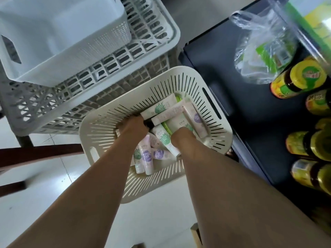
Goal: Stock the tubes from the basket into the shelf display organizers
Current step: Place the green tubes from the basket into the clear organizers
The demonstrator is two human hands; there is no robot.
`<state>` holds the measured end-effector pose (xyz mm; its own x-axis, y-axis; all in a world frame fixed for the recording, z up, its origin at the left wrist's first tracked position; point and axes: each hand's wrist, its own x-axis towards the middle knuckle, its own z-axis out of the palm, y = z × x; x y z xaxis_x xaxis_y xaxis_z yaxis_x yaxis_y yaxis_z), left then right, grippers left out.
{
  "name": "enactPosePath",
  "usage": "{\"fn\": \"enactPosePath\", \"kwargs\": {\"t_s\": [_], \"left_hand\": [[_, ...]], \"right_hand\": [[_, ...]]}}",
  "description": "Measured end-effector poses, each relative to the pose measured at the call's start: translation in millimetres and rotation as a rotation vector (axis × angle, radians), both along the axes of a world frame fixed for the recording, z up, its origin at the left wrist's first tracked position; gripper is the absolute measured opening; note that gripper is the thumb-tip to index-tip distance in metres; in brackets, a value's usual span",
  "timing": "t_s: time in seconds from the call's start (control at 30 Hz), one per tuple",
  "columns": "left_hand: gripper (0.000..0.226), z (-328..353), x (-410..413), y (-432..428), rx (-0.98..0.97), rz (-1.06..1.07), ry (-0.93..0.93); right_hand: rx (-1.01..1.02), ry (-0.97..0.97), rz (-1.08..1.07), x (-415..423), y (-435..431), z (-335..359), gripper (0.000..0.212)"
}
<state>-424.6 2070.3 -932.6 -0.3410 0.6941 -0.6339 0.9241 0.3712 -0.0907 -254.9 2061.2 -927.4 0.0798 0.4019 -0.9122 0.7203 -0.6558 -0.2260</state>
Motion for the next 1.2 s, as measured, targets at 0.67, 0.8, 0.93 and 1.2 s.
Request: {"fn": "enactPosePath", "kwargs": {"t_s": [0.67,0.8,0.93,1.2], "left_hand": [[0.036,55,-8,-31,0.616,-0.040,-0.267],[0.026,105,8,-45,0.785,0.365,-0.455],[0.029,142,18,-53,0.906,0.931,-0.700],[0.020,202,74,-73,0.663,1.325,-1.526]], "right_hand": [[-0.132,0.175,-0.310,13,3,11,0.017],[-0.062,0.412,-0.567,22,-3,41,0.021],[0.045,0.542,-0.574,30,-6,80,0.015],[0.292,0.729,-0.455,46,-9,154,0.024]]}}
